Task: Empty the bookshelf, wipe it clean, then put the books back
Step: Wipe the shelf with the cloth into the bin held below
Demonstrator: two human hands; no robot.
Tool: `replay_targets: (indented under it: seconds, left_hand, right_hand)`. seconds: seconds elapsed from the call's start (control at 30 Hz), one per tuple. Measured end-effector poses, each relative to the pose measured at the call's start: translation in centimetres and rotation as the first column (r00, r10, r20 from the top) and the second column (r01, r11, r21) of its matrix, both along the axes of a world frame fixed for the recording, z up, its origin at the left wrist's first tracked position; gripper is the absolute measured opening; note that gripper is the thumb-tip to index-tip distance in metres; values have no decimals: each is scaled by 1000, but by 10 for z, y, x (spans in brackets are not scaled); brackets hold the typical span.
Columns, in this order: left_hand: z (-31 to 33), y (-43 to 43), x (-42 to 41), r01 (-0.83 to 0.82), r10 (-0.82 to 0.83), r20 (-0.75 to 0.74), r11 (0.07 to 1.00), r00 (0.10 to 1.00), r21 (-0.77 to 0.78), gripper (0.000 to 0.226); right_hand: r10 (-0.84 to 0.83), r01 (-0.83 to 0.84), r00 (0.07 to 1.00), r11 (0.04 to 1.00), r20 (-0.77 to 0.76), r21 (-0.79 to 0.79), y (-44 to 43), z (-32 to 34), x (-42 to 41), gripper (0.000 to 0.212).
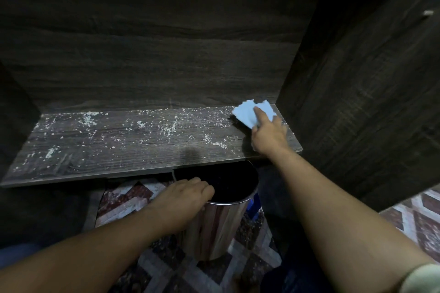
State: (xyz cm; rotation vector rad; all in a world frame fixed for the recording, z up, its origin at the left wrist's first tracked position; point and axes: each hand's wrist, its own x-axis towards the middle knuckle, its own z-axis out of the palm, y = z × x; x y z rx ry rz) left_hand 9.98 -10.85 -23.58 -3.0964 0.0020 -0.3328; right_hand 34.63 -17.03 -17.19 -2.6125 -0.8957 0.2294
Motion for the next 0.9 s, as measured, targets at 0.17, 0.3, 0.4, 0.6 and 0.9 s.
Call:
replay_targets:
  seconds: [0.17, 0.3, 0.4, 0.6, 0.9]
  left_hand:
    - [-1, 2, -1, -3, 3, 10, 1000, 1000, 5, 59]
    - [-1, 2, -2, -4, 4, 12, 1000, 1000, 5, 60]
    - [-1, 1, -2, 3, -3, 17, 1000, 1000, 12, 56]
    - [-1, 2, -3, -5, 5, 13, 1000, 1000, 19, 52]
    - [-2, 1, -2, -2, 2, 1, 1000, 1000, 11, 54]
  right_hand:
    - [190, -193, 981, 976, -35, -103, -9, -7, -4, 56]
    - [365, -358, 931, 896, -26, -262, -9, -15, -14, 54]
    - [321, -253, 936, 897, 141, -363, -9, -12, -10, 52]
    - [198, -153, 959, 964, 205, -216, -8, -2, -8, 52]
    - [317, -242, 924, 917, 212, -316, -6, -14, -15, 51]
